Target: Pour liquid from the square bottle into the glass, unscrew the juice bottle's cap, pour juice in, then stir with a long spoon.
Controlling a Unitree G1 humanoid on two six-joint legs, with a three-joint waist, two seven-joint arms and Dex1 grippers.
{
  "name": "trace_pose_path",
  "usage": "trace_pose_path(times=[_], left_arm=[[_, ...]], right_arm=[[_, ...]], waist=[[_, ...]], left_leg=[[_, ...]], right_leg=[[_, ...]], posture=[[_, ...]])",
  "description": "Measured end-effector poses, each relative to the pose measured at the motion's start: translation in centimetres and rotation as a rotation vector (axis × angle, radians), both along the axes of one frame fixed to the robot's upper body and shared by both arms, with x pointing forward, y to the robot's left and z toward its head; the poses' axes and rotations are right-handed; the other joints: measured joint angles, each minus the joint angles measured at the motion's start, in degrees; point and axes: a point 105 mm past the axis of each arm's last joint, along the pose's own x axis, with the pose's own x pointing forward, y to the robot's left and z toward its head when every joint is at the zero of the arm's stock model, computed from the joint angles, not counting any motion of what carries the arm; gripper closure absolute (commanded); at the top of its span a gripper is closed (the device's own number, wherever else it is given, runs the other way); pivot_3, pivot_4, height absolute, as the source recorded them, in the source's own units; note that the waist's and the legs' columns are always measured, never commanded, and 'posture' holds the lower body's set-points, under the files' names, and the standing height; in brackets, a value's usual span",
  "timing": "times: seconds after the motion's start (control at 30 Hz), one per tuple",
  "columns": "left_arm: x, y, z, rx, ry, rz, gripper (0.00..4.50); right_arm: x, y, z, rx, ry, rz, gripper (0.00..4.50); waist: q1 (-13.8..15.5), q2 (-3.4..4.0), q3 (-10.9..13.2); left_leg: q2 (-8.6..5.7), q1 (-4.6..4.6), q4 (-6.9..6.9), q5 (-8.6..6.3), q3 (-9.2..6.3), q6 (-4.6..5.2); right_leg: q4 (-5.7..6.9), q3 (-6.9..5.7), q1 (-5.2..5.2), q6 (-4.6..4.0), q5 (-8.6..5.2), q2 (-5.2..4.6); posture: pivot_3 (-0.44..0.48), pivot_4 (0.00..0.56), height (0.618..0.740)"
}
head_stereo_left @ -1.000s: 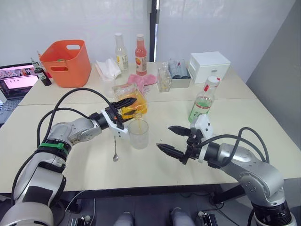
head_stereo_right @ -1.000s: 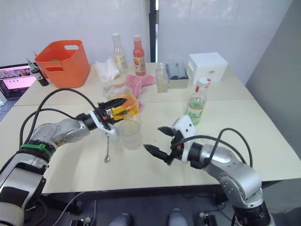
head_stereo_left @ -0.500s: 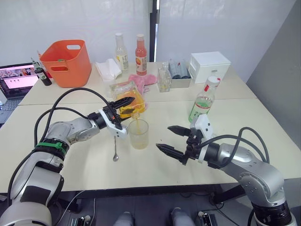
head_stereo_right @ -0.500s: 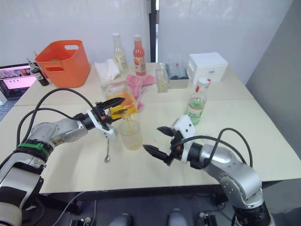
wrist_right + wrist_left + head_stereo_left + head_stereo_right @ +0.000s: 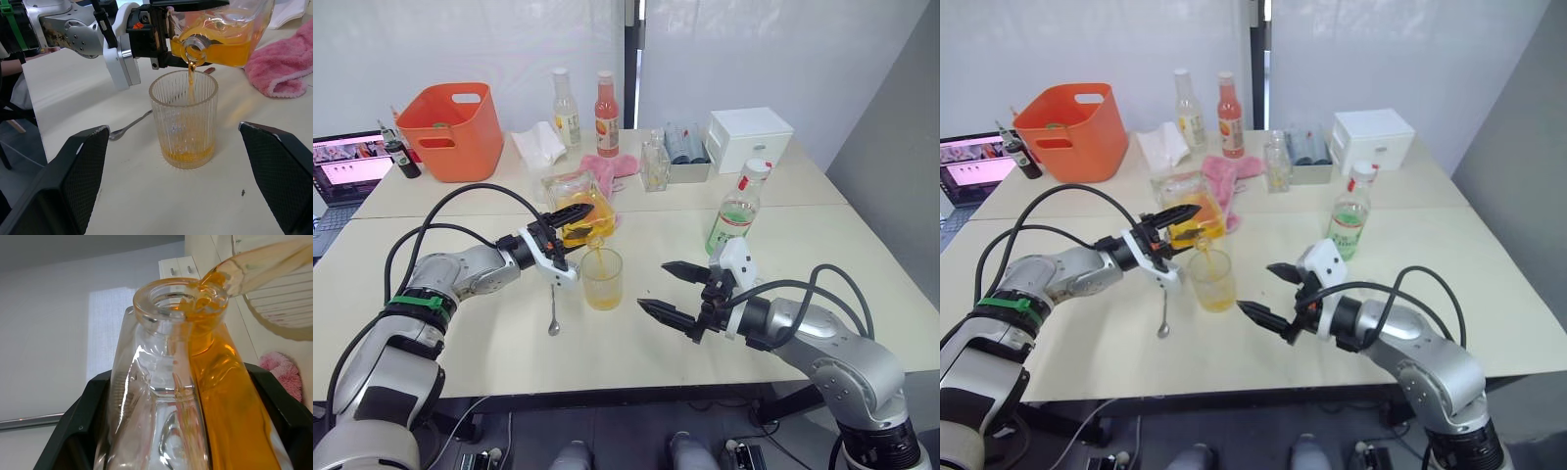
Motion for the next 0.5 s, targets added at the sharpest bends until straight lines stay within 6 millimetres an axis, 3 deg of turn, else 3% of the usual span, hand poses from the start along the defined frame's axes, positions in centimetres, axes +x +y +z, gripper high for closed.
trace_pose_path(times=[0.5], left_arm=[[0.03,-0.02,0.12,-0.001,-0.004,0.0,1.68]], right_arm=[[0.02,-0.05,0.01,-0.001,-0.001,-0.002,0.0]], waist=[[0.0,0.0,0.0]], left_leg=[[0.0,0.0,0.01,0.0,0.0,0.0]], right_leg=[[0.02,0.0,0.0,0.0,0.0,0.0]], posture=[[0.0,0.15,0.739]])
